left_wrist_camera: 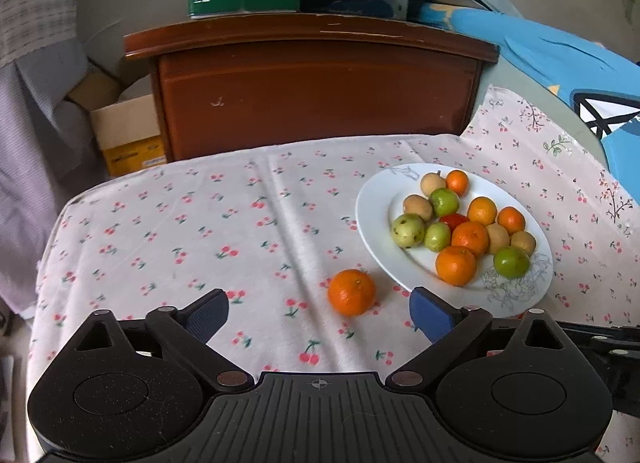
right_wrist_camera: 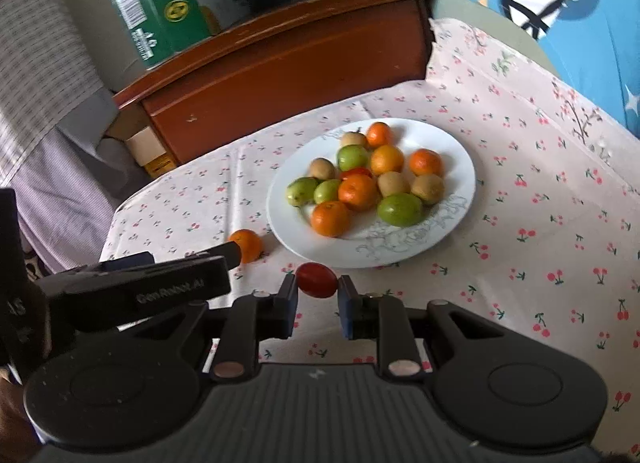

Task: Organize fruits
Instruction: 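Grasp the mandarin with the left gripper while the right gripper grasps the red cherry tomato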

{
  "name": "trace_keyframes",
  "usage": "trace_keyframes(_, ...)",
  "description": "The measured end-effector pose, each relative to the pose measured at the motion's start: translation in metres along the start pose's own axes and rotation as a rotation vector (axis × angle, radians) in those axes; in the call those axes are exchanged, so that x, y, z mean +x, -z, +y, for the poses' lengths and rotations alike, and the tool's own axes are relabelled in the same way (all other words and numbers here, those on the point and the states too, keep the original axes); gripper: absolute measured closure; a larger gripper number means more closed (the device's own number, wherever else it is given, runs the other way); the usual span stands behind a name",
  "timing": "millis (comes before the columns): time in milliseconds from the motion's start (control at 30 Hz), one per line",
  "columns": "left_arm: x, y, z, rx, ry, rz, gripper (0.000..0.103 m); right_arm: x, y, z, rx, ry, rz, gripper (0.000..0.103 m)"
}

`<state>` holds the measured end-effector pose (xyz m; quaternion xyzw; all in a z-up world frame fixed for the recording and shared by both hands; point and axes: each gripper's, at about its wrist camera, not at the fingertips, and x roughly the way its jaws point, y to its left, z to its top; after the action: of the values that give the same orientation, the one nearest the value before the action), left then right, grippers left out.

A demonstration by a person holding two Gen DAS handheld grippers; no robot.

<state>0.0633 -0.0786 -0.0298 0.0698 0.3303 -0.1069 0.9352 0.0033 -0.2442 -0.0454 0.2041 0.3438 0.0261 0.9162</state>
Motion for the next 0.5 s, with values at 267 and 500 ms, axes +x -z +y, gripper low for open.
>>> trace_keyframes(267,0.016,0.001,-0.007,0.025,-0.006,-0.008,0.013,0.005,-0.002,-0.005,0.053,-0.01,0.014,0.082)
trace_keyframes(500,0.033,0.004,-0.004,0.002,0.02,0.027,0.047,0.006,-0.004,-0.005,0.062,-0.015,0.014,0.082)
